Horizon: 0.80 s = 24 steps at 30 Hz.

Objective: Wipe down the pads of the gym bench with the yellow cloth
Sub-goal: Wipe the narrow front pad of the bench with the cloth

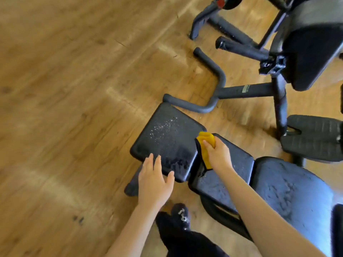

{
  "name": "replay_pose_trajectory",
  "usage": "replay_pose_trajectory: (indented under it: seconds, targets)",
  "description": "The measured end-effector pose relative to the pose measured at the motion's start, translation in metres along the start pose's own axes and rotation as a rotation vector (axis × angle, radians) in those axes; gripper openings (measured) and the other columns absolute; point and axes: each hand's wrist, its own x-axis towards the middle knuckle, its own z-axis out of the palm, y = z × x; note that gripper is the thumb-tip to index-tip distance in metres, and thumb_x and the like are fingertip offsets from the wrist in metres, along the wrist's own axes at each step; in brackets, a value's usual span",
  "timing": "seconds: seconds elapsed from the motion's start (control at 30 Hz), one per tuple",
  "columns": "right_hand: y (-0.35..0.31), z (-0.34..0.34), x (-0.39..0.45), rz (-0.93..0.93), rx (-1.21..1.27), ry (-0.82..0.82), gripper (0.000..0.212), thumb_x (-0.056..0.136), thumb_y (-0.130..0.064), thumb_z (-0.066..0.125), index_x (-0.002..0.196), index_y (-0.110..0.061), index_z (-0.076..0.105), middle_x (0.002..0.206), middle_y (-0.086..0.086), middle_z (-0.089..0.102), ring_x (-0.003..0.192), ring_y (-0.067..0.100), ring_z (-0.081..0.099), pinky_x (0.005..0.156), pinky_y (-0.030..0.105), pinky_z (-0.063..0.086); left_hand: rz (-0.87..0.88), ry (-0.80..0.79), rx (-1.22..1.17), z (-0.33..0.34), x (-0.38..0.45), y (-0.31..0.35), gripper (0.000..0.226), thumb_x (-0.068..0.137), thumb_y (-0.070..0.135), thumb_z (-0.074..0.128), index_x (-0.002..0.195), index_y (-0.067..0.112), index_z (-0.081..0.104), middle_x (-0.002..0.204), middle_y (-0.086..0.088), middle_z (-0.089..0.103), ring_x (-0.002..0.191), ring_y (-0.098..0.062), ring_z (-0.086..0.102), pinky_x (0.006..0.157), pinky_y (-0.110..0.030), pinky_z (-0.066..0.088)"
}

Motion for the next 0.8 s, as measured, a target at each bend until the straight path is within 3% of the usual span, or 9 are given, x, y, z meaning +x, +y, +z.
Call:
replay_pose_trajectory:
  seconds: [0.17,0.23,0.33,0.43,0.53,0.63,0.7,0.8]
  targets:
    - [0.011,0.012,0.041,-0.312,-0.126,-0.022,0.018,0.090,-0.026,0.052,0.105,-0.034,0.061,0.088,-0.031,0.057,0.076,-0.014,0.053,0.060,-0.005,0.034,-0.061,0.164,-0.122,0.049,-0.001,-0.022,0.064,0.091,0.050,0.035,0.146,0.024,0.016,0.155,0.004,0.005,0.142,-0.016,0.002,0.114,-0.038,0.016]
    - [0.018,0.025,0.060,-0.433,-0.138,-0.067,0.024,0.090,-0.024,0.053,0.113,-0.033,0.058,0.094,-0.029,0.060,0.078,-0.022,0.053,0.065,-0.004,0.036,-0.024,0.290,-0.128,0.070,0.003,-0.028,0.065,0.090,0.052,0.032,0.146,0.025,0.014,0.155,0.006,0.001,0.141,-0.011,-0.002,0.113,-0.036,0.013]
    - [0.039,0.044,0.078,-0.626,-0.213,-0.097,0.035,0.086,-0.015,0.060,0.120,-0.022,0.054,0.118,-0.010,0.059,0.104,0.000,0.053,0.089,0.016,0.039,0.051,0.424,-0.136,0.102,0.009,-0.036,0.070,0.086,0.056,0.023,0.147,0.027,0.005,0.149,0.018,-0.011,0.136,0.000,-0.017,0.111,-0.031,0.005]
    - [0.052,0.046,0.090,-0.889,-0.229,-0.116,0.046,0.080,-0.008,0.066,0.124,-0.018,0.053,0.122,-0.012,0.050,0.114,0.004,0.045,0.096,0.007,0.028,0.118,0.552,-0.122,0.119,0.017,-0.043,0.074,0.083,0.059,0.019,0.147,0.024,0.006,0.147,0.017,-0.012,0.137,-0.002,-0.018,0.111,-0.030,0.003]
    - [0.053,0.033,0.104,-0.959,-0.291,-0.212,0.049,0.082,-0.011,0.065,0.127,-0.026,0.052,0.119,-0.018,0.051,0.109,-0.004,0.046,0.092,-0.001,0.027,0.168,0.639,-0.154,0.128,0.023,-0.045,0.076,0.082,0.059,0.020,0.146,0.020,0.012,0.149,0.015,-0.005,0.138,0.000,-0.015,0.110,-0.022,-0.002]
    - [0.056,0.029,0.106,-0.993,-0.398,-0.302,0.051,0.083,-0.012,0.064,0.129,-0.026,0.048,0.127,-0.018,0.047,0.115,-0.001,0.044,0.098,0.010,0.028,0.178,0.714,-0.295,0.132,0.028,-0.038,0.075,0.083,0.059,0.020,0.146,0.019,0.017,0.149,0.020,-0.003,0.136,0.006,-0.013,0.104,-0.011,-0.004]
    - [0.063,0.033,0.098,-1.027,-0.445,-0.295,0.051,0.084,-0.010,0.062,0.131,-0.024,0.048,0.132,-0.015,0.046,0.117,-0.001,0.041,0.096,0.004,0.023,0.157,0.720,-0.304,0.132,0.027,-0.035,0.078,0.083,0.062,0.020,0.146,0.017,0.017,0.153,0.015,-0.001,0.139,0.002,-0.010,0.106,-0.017,0.001]
    - [0.072,0.037,0.085,-1.029,-0.414,-0.311,0.049,0.085,0.000,0.056,0.130,-0.019,0.049,0.133,-0.010,0.047,0.116,-0.001,0.039,0.087,-0.009,0.019,0.116,0.683,-0.114,0.130,0.025,-0.035,0.088,0.078,0.067,0.025,0.147,0.016,0.008,0.156,0.006,-0.006,0.141,-0.009,-0.009,0.112,-0.030,0.008]
